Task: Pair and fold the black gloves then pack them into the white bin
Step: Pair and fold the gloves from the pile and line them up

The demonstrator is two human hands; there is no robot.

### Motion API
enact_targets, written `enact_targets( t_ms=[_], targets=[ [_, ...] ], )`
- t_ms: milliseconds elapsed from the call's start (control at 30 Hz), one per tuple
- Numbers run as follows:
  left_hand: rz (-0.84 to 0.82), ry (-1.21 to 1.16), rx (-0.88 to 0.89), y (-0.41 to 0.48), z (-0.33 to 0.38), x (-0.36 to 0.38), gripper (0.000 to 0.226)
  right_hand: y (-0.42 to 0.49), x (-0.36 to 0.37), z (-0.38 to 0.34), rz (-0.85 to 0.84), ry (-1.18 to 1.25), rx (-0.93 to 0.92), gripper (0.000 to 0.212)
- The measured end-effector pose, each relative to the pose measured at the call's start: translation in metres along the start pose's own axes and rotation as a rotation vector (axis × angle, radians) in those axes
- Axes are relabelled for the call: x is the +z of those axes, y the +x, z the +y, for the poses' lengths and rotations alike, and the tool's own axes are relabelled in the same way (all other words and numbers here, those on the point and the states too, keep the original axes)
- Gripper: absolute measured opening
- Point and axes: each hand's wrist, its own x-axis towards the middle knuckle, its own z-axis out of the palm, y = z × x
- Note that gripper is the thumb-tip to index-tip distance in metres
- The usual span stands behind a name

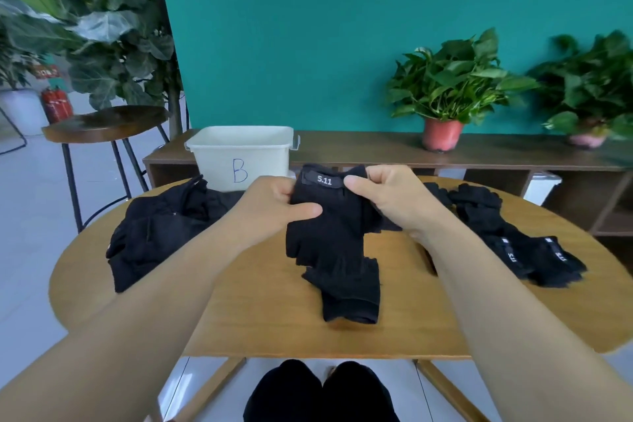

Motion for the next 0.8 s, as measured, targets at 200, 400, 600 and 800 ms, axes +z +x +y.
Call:
enact_targets(
  t_ms=[200, 400, 600, 800],
  targets=[
    [-0.103, -0.127, -0.041, -0.004, 0.003, 0.009, 0.022, -0.002, -0.008, 0.01, 0.024, 0.022, 0.026, 0.024],
    [0.004, -0.154, 0.013, -0.004, 0.002, 0.018, 0.023, 0.0, -0.004, 0.017, 0.0, 0.032, 0.024, 0.02],
    [0.076, -0.189, 0.01, -0.003, -0.002, 0.019, 0.013, 0.0, -0.006, 0.021, -0.085, 0.043, 0.062, 0.021],
    [0.07, -0.173, 0.01, -0.004, -0.008, 0.021, 0.013, 0.004, -0.003, 0.025, 0.007, -0.104, 0.056, 0.04]
  ],
)
